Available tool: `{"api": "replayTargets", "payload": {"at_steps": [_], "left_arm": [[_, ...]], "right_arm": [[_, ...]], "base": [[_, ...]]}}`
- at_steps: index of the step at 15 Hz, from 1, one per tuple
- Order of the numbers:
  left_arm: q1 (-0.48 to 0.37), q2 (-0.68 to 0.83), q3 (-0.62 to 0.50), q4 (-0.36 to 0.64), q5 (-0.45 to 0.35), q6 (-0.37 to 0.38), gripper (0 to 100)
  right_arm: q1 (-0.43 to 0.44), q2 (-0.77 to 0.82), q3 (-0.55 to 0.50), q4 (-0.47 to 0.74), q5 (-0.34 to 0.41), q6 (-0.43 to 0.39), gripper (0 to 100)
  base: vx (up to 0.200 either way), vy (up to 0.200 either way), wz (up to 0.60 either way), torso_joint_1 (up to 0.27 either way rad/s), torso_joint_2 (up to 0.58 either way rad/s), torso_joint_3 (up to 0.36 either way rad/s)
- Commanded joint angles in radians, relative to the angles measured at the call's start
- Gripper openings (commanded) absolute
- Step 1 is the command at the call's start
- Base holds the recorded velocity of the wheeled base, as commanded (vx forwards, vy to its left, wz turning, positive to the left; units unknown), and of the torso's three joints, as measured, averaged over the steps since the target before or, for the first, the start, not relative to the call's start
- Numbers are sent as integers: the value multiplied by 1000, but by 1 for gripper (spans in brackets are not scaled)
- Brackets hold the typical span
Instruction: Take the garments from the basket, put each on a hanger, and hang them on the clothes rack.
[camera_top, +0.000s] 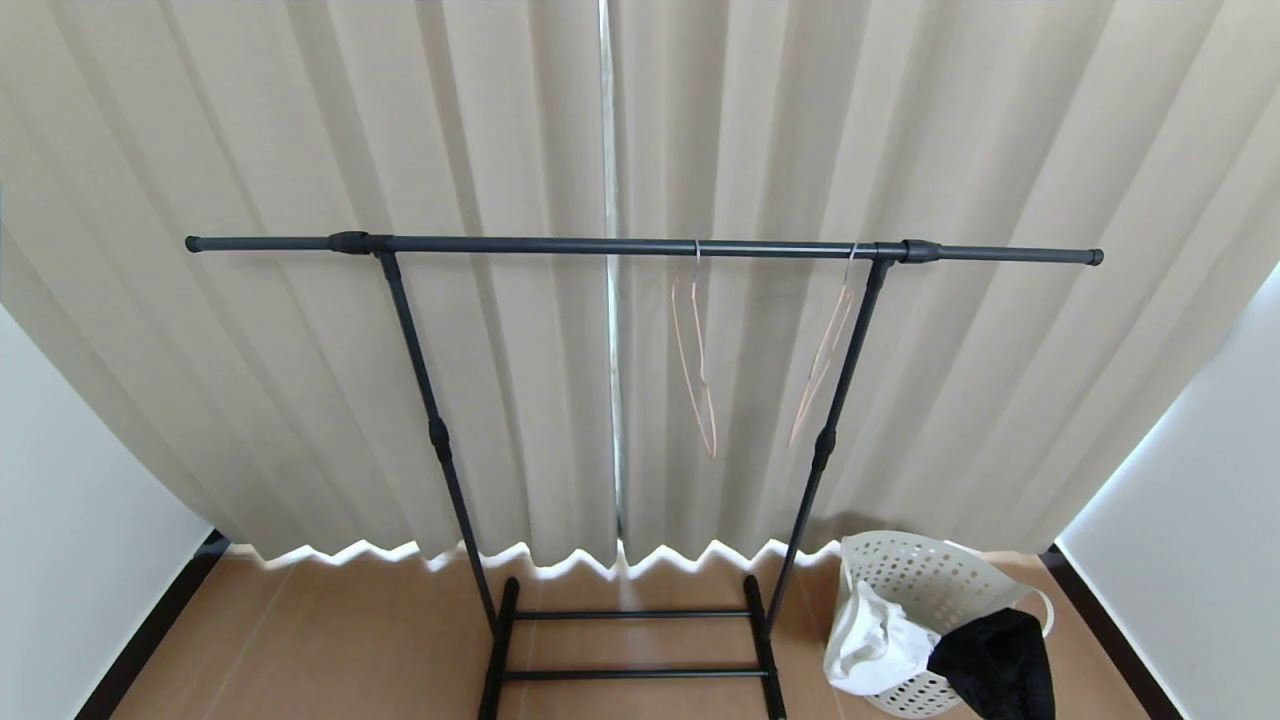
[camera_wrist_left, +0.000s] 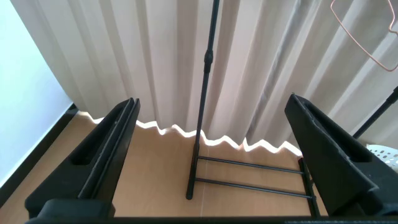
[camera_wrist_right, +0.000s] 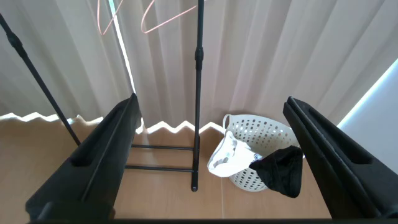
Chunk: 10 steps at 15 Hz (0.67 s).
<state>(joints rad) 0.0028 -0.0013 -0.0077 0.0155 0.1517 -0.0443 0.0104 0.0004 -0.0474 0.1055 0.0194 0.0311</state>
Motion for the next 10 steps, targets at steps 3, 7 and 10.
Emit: {"api": "replayTargets", "payload": {"at_steps": [3,7,10], "left_arm": [[0,1,0,0,0,0,100],[0,1,0,0,0,0,100],[0,1,0,0,0,0,100]], "right_arm": [[0,0,0,0,1,0,100],[0,0,0,0,1,1,100],[0,0,0,0,2,-2,100]], "base": [[0,0,0,0,0,0],[0,0,0,0,0,0],[0,0,0,0,0,0]]}}
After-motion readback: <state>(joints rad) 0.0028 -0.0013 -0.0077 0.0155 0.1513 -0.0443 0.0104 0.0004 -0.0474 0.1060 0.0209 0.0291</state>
